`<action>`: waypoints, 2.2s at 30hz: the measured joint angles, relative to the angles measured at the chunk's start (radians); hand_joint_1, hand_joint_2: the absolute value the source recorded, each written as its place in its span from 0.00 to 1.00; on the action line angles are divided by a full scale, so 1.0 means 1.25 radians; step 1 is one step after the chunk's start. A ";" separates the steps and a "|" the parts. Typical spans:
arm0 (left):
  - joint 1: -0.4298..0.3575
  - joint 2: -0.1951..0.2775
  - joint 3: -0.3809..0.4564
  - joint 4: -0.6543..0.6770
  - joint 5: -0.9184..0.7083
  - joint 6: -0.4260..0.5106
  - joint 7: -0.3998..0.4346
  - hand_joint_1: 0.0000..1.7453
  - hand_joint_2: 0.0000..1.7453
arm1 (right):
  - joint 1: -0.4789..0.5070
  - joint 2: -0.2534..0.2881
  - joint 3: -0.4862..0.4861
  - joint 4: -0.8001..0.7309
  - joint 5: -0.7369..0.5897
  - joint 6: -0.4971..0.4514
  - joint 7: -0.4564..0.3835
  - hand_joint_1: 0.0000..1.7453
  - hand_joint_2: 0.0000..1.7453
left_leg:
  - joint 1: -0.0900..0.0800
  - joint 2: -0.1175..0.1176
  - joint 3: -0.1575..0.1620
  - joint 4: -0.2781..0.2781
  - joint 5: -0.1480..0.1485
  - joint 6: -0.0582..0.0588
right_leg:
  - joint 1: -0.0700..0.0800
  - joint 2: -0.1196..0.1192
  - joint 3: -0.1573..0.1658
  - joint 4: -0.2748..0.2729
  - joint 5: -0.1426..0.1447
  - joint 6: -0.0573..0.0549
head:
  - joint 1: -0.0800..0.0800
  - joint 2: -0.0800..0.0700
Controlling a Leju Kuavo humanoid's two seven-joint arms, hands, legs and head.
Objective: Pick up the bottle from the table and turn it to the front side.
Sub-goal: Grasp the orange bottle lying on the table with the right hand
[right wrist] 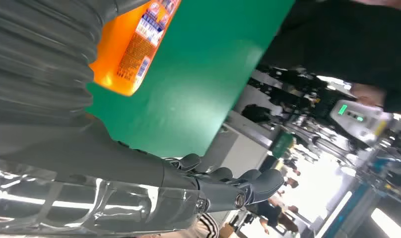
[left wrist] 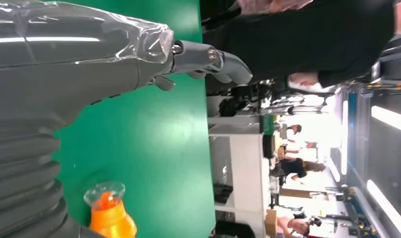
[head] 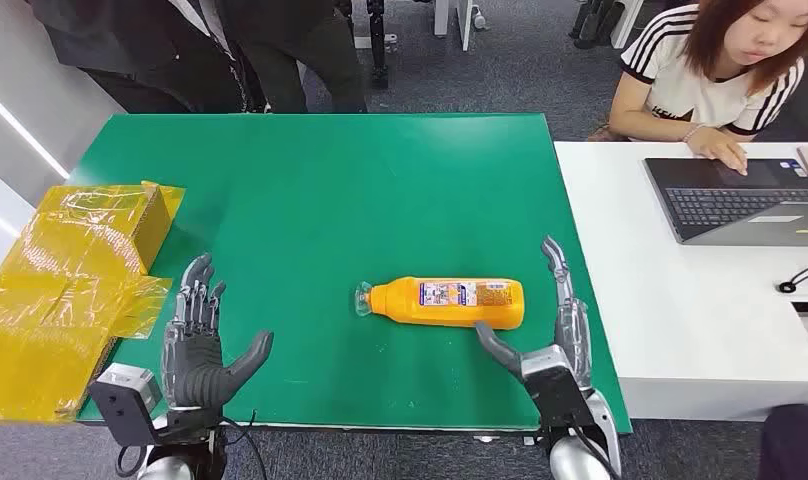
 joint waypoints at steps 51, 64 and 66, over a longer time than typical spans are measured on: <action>-0.302 -0.016 -0.107 0.299 0.218 -0.238 0.121 0.00 1.00 | -0.722 -0.157 0.474 0.824 0.152 0.659 0.228 0.01 1.00 | 0.000 0.000 0.000 0.002 0.003 0.001 | 0.000 0.001 0.000 0.000 0.004 0.001 | 0.000 0.000; -0.266 0.004 -0.092 0.299 0.288 -0.212 0.088 0.00 1.00 | -0.792 -0.131 0.615 0.854 0.157 0.658 0.241 1.00 1.00 | 0.000 0.000 0.000 0.002 0.003 0.001 | 0.000 0.001 0.000 0.001 0.003 0.001 | 0.000 0.000; -0.255 0.008 -0.092 0.299 0.293 -0.205 0.086 0.00 1.00 | -0.796 -0.128 0.633 0.861 0.153 0.656 0.240 1.00 1.00 | 0.000 0.000 0.000 0.002 0.003 0.001 | 0.000 0.001 0.000 0.001 0.003 0.001 | 0.000 0.000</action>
